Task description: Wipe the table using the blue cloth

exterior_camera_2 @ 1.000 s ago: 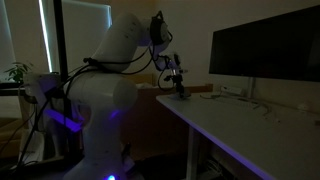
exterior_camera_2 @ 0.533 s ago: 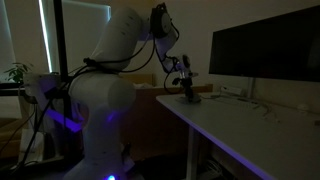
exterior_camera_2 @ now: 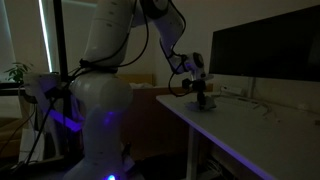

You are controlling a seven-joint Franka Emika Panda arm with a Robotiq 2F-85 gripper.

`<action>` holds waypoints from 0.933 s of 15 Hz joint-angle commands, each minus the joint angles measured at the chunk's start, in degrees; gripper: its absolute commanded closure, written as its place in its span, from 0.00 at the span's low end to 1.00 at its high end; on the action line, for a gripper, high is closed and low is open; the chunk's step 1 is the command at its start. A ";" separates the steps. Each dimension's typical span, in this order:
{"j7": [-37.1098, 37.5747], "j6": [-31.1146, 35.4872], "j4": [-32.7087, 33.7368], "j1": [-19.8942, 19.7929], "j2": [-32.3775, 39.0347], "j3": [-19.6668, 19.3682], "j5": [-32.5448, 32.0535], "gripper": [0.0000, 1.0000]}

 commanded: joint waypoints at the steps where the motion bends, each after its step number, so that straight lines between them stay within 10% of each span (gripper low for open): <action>1: -1.67 1.79 -8.17 -5.51 -7.87 -1.63 -2.48 0.98; 14: -30.04 4.20 -6.48 -26.41 -9.03 -14.07 -2.56 0.98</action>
